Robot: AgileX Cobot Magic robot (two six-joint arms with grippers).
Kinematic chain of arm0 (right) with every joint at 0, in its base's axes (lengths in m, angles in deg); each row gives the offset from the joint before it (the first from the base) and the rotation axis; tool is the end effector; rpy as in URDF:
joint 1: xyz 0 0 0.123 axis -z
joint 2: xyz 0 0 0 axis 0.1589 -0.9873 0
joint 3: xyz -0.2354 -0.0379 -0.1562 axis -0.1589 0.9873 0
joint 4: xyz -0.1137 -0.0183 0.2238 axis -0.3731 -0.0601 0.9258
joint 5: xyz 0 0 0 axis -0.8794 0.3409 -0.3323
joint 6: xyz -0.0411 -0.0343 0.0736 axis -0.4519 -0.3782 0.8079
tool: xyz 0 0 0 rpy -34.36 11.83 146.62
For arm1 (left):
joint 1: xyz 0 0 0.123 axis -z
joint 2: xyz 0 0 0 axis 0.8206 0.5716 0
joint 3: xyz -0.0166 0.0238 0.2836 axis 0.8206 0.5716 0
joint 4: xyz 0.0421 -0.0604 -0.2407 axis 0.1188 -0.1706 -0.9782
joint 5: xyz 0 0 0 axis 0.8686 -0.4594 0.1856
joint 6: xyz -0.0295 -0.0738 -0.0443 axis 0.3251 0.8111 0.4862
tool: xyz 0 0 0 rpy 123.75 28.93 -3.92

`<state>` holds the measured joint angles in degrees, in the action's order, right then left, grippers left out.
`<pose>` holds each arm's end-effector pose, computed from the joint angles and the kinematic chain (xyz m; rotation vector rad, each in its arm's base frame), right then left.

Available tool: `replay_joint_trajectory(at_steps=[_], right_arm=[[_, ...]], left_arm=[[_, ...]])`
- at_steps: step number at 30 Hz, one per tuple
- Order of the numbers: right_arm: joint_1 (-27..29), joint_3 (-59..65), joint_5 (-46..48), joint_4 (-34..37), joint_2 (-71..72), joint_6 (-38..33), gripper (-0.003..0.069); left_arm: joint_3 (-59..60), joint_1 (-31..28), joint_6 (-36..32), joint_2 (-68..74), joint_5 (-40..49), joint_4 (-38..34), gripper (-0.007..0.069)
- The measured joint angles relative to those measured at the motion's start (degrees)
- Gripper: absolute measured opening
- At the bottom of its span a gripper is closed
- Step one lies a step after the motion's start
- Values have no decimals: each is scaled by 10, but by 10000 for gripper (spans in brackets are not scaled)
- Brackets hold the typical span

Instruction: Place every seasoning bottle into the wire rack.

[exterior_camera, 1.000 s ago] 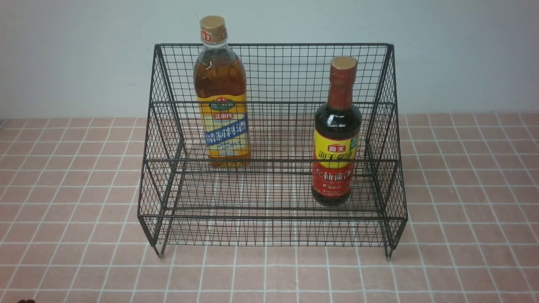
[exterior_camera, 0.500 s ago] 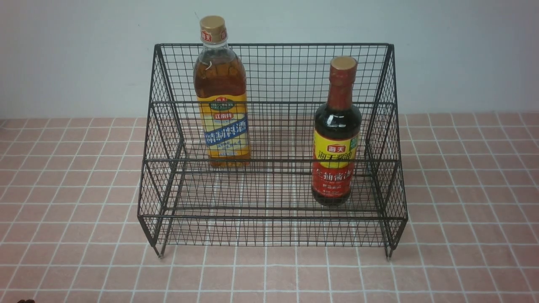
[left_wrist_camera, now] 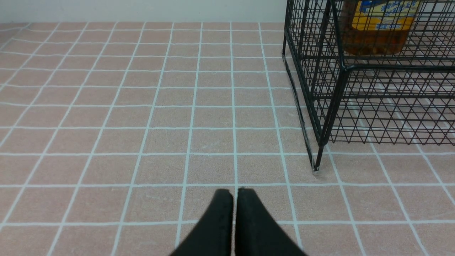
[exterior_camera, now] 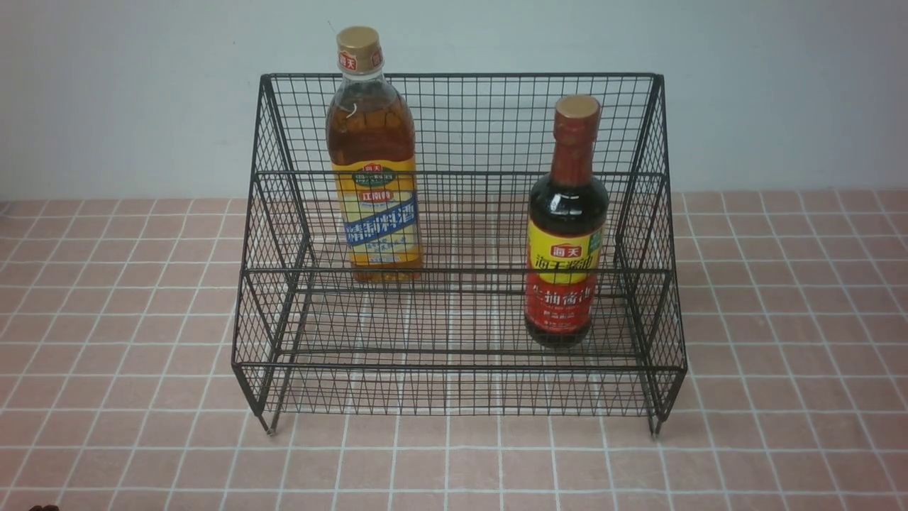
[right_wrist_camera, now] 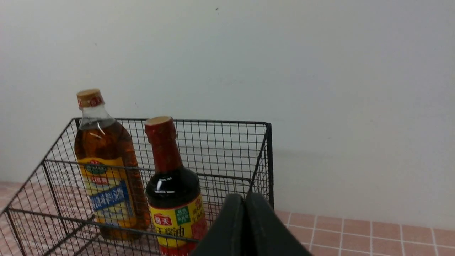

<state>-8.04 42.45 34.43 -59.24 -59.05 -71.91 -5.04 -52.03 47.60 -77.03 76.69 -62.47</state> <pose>0.0728 0.0235 0.3094 -0.1626 1.6363 0.3228 0.0523 -0.0023 0.1703 0.0023 1.8811 -0.0656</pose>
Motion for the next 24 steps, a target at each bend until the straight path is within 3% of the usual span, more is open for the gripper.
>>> replay_joint_trajectory(at_steps=[3, 10, 13, 18, 24], right_arm=[[7, 0, 22, -14, 16, -2, -13], [131, 52, 80, -26, 79, -3, -14], [156, 93, 80, -29, 103, -8, -14], [163, 215, 73, -31, 169, -23, -14], [163, 249, 72, -32, 187, -31, -14]], left_arm=[[0, 0, 0, 0, 0, 0, -6], [0, 0, 0, 0, 0, 0, -6], [0, 0, 0, 0, 0, 0, -6], [0, 0, 0, 0, 0, 0, -6], [0, 0, 0, 0, 0, 0, -6]])
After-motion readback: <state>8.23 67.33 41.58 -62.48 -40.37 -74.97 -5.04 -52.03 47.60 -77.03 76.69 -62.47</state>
